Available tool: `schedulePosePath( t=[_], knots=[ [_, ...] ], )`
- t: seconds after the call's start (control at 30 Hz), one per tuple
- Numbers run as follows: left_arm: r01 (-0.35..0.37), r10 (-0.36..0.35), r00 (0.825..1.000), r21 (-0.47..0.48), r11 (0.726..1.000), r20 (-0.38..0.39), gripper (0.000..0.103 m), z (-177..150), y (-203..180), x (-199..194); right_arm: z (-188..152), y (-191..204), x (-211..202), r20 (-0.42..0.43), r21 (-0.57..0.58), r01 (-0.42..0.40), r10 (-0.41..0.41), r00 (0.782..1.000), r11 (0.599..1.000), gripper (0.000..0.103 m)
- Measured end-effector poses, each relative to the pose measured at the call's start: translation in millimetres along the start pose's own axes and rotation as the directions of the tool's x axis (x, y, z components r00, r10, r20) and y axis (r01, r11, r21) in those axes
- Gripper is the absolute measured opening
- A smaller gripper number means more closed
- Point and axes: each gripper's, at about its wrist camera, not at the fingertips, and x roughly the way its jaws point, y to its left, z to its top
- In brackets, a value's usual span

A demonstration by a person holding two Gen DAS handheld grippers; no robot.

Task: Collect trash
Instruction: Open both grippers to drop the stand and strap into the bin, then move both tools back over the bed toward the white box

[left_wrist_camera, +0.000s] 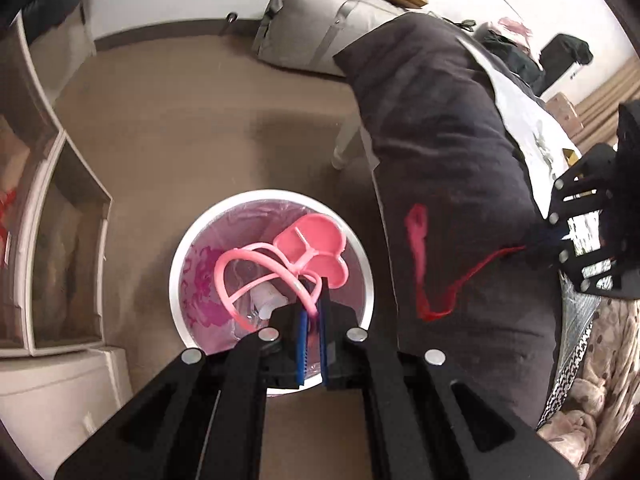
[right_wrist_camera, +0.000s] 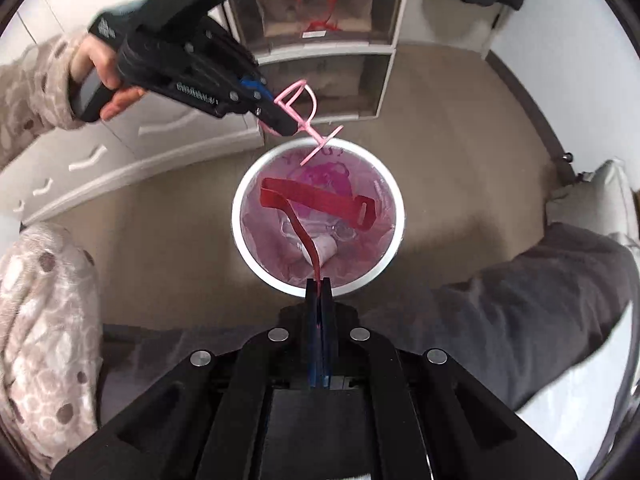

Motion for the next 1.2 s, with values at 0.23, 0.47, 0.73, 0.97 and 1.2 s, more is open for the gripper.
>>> schedulePosePath(
  t=[0.23, 0.47, 0.73, 0.97, 1.2],
  knots=[
    [-0.001, 0.0, 1.0, -0.037, 0.999, -0.02, 0.004, -4.2, 18.1, 14.1, 19.4, 3.6, 34.7, -0.031, -0.04, -0.015, 0.014, 0.999, 0.999, 0.001],
    [-0.021, 0.019, 0.999, -0.045, 0.999, -0.043, 0.072, 0.7, 23.7, 22.2, 29.7, 14.1, 54.5, -0.023, -0.12, 0.089, -0.092, 0.995, 0.989, 0.081],
    [-0.085, 0.085, 0.996, -0.015, 0.996, -0.036, 0.098, 0.9, 15.3, 23.1, 18.2, 19.0, 27.4, 0.054, -0.161, 0.233, -0.227, 0.972, 0.959, 0.096],
    [-0.112, 0.112, 0.994, -0.004, 0.994, -0.006, 0.098, -3.6, 2.0, 1.5, 18.1, 25.4, 7.1, 0.08, -0.158, 0.255, -0.245, 0.966, 0.954, 0.096],
    [-0.139, 0.139, 0.99, 0.001, 0.99, 0.022, 0.098, -12.8, -17.0, -26.4, 12.0, 38.6, -17.1, 0.114, -0.099, 0.264, -0.253, 0.961, 0.959, 0.096]
  ],
)
